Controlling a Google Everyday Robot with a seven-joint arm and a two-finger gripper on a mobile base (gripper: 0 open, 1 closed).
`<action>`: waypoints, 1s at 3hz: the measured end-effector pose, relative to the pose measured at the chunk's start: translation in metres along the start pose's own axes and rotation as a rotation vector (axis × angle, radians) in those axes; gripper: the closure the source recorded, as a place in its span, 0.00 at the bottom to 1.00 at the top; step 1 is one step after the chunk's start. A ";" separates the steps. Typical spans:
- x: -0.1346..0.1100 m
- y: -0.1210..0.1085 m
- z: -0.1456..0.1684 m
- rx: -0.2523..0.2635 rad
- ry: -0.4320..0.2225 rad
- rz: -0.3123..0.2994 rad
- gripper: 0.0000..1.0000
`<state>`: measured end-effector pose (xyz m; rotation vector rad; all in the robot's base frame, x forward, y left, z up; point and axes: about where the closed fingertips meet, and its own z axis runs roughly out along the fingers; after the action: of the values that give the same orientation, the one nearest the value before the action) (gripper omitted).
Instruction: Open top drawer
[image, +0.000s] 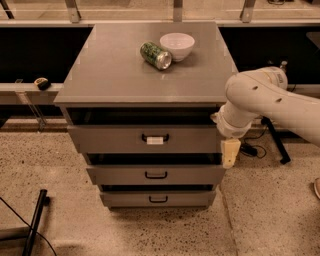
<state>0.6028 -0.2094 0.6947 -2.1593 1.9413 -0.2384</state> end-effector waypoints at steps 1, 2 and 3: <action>-0.005 -0.014 0.019 -0.026 -0.006 0.015 0.00; -0.008 -0.023 0.026 -0.038 -0.012 0.044 0.16; -0.018 -0.026 0.025 -0.050 -0.028 0.055 0.18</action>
Offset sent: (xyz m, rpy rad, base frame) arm 0.0405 0.0157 -0.0180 0.0353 0.0498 -0.0713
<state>0.6321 -0.1872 0.6780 -2.1248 2.0084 -0.1509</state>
